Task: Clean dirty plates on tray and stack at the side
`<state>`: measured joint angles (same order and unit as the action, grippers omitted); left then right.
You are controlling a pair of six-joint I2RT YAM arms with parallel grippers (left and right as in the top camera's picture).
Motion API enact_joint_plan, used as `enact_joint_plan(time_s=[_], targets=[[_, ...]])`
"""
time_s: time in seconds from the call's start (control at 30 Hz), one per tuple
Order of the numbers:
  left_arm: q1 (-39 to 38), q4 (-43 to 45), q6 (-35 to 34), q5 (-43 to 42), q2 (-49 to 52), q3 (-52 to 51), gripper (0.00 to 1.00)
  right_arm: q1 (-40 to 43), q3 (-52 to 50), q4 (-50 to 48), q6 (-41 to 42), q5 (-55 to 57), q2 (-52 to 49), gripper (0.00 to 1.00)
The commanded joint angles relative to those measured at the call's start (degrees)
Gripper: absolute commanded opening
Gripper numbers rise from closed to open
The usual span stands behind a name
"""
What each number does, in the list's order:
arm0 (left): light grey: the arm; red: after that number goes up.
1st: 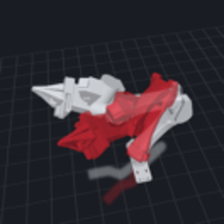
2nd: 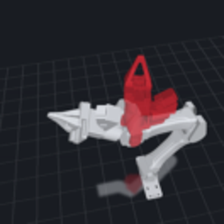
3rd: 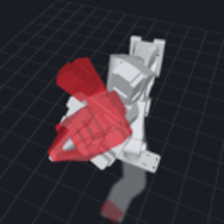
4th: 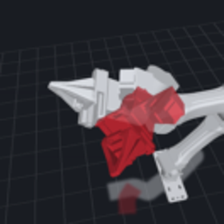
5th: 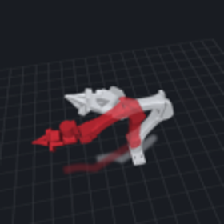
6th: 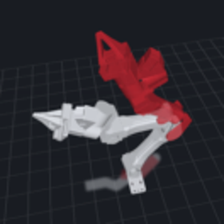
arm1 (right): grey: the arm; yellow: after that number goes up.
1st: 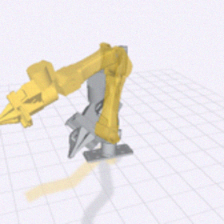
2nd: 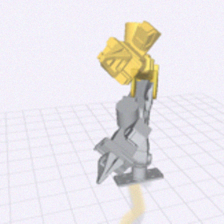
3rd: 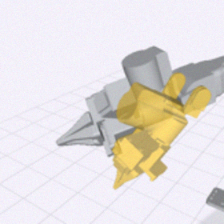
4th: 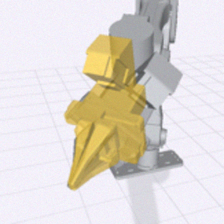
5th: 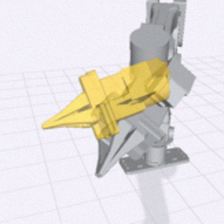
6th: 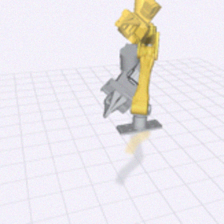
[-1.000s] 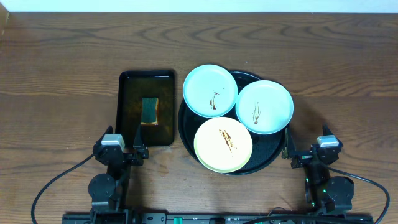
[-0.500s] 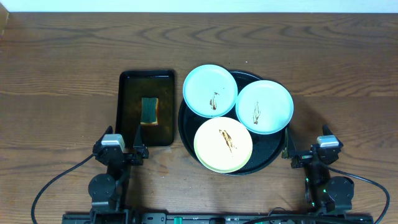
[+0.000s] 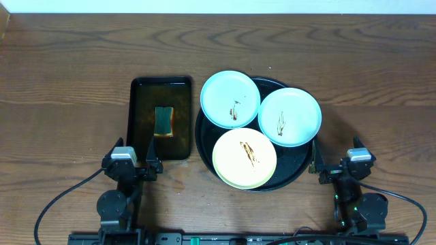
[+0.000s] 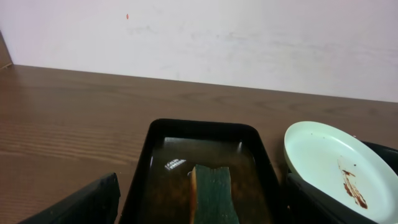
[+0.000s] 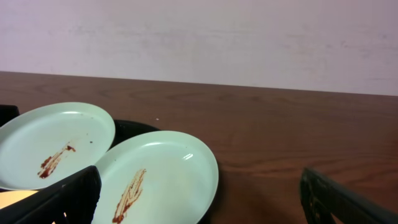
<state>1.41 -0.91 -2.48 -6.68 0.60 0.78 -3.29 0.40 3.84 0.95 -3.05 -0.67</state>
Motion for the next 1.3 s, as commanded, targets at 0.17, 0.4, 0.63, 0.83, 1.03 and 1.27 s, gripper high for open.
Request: enact_joint_plan(time_s=[0.17,0.4,0.63,0.83,1.03,1.27], targets=[[0.13,-2.51,1.18,-0.79,-0.33,-0.55,0.83,0.55,-0.09,0.22,-0.63,-0.39,0.28,0.99],[0.13,-2.51,1.18,-0.79,-0.33,-0.55,0.83,0.55,-0.09,0.22,-0.63,-0.42,0.28,0.99],[0.13,-2.49,1.18,-0.79,-0.33,-0.55,0.83,0.52,-0.09,0.17,-0.59,-0.48,0.28,0.99],[0.13,-2.49,1.16,-0.83,-0.33,-0.55,0.83,0.52,-0.09,-0.17,-0.59,-0.46,0.28,0.99],[0.13,-2.27,1.11,-0.81,-0.31,-0.52,0.83,0.55,-0.09,0.07,1.01,-1.27,0.28,0.99],[0.15,-5.14,-2.54,-0.79,2.25,3.50,0.83,0.55,1.31,1.51,4.42,0.31,-2.01,0.99]])
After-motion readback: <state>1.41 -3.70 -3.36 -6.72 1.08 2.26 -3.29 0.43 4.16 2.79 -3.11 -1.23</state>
